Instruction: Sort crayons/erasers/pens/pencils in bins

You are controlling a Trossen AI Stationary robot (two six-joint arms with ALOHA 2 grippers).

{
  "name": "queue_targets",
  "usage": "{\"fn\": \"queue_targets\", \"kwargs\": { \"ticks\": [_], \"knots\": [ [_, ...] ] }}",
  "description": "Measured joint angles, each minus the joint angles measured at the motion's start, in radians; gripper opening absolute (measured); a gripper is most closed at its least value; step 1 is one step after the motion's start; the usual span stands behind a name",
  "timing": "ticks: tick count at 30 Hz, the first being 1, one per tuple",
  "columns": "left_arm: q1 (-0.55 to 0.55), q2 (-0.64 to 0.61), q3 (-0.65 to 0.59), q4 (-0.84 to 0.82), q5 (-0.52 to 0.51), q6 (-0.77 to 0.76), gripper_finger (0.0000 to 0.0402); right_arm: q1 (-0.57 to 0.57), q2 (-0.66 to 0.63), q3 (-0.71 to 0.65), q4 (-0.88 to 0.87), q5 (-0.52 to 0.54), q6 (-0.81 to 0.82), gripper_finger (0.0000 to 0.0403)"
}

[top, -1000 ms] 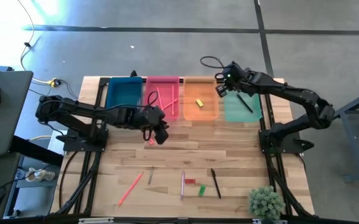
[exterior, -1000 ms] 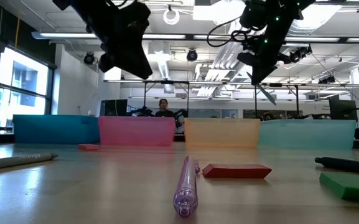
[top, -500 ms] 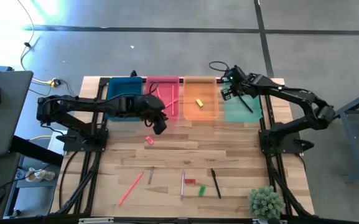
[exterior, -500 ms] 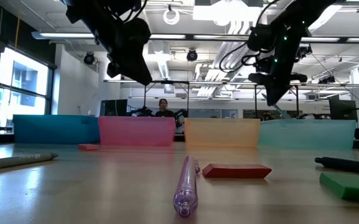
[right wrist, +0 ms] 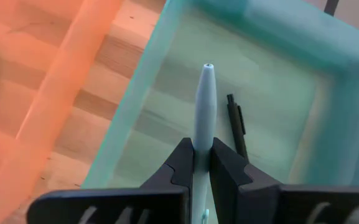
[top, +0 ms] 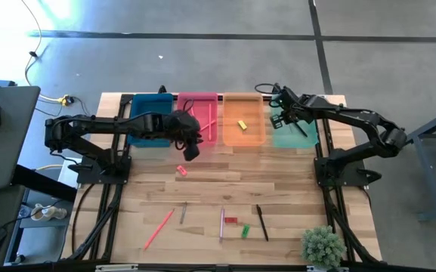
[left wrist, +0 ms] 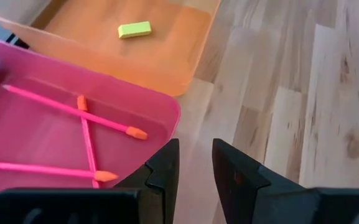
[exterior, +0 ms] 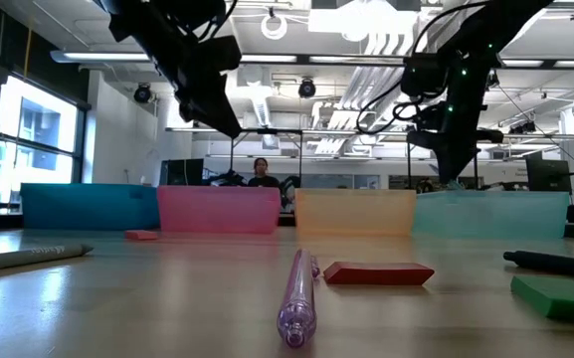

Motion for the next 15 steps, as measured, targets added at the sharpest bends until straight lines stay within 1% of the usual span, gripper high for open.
{"fn": "queue_targets", "kwargs": {
  "ticks": [10, 15],
  "knots": [
    [0.0, 0.0, 0.0, 0.0, 0.0, 0.131, 0.0087, 0.0, 0.0, 0.0, -0.002, 0.015, 0.009, 0.0012],
    [0.0, 0.0, 0.0, 0.0, 0.0, 0.189, 0.0108, 0.0, 0.0, 0.0, -0.017, 0.011, 0.024, 0.0012]
  ]
}}
